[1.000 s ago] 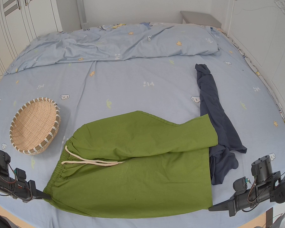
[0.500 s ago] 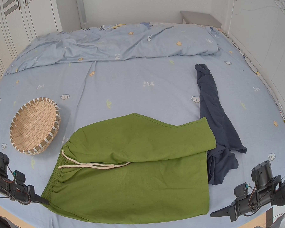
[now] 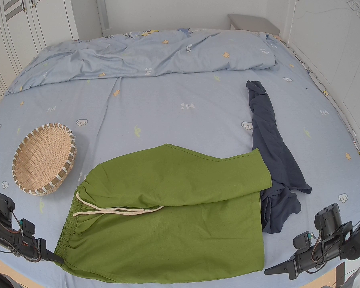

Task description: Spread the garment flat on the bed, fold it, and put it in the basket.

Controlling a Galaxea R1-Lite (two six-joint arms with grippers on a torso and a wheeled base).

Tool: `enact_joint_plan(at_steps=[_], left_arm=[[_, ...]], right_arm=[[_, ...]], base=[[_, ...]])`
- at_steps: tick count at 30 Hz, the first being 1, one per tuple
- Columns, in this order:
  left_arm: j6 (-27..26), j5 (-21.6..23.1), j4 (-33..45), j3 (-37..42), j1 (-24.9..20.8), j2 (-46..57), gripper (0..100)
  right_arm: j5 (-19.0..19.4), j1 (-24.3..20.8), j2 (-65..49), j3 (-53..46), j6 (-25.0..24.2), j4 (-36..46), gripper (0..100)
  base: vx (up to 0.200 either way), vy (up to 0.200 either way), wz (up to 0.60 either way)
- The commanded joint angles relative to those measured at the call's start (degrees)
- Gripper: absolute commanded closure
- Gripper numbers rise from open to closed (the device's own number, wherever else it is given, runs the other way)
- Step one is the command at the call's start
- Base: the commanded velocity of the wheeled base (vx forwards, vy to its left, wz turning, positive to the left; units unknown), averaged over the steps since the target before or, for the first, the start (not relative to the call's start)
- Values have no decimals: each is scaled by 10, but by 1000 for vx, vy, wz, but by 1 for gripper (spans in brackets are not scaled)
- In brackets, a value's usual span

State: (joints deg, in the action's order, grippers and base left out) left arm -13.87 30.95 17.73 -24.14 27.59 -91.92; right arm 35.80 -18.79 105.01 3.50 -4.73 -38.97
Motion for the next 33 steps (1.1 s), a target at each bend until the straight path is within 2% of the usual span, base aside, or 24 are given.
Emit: enact_joint_plan(at_steps=[1,2,3,5,6,11,14,18,20,22,23,24,26,28,30,31,33], left_arm=[[-1,-4,1,6,-3,2,100],[-1,-5,1,8,-3,2,100],[-1,-5,2,8,-3,2,0],[0,-5,3,8,-3,3,0],[0,-5,4,8,-3,6,0],[1,-6,21,-2,5,46,0],[2,-5,59,-24,7,89,0],[9,9,206,-112,1,190,0],[10,31,250,-155,-4,209,0],[12,47,261,-178,-11,210,0],[32,76,273,-219,-43,208,0],[47,83,274,-239,-61,209,0],[114,89,265,-279,-110,205,0],[144,90,257,-293,-131,196,0],[198,90,223,-320,-171,160,0],[205,90,218,-323,-176,156,0],[257,90,166,-346,-207,119,0]], right_arm=[[1,-1,3,0,0,-1,100],[1,-1,3,-1,1,-1,100],[1,-1,3,0,1,-1,100],[1,-1,2,-1,1,-1,100],[1,-1,1,1,0,-1,0],[2,2,-9,1,0,-5,0],[2,9,-34,2,-5,-12,0],[0,28,-107,20,-11,-4,0],[-1,31,-144,39,-16,7,0],[-2,32,-162,54,-23,21,0],[-7,36,-199,93,-37,64,0],[-9,39,-214,114,-41,90,0],[-9,45,-250,175,-41,171,0],[-9,47,-263,198,-41,200,0],[-10,49,-280,249,-42,247,0],[-10,49,-281,254,-42,251,0],[-10,49,-281,295,-42,271,0]], base=[[0,0,0],[0,0,0],[0,0,0],[0,0,0],[0,0,0],[0,0,0],[0,0,0],[0,0,0],[0,0,0],[0,0,0],[0,0,0],[0,0,0],[0,0,0],[0,0,0],[0,0,0],[0,0,0],[0,0,0]])
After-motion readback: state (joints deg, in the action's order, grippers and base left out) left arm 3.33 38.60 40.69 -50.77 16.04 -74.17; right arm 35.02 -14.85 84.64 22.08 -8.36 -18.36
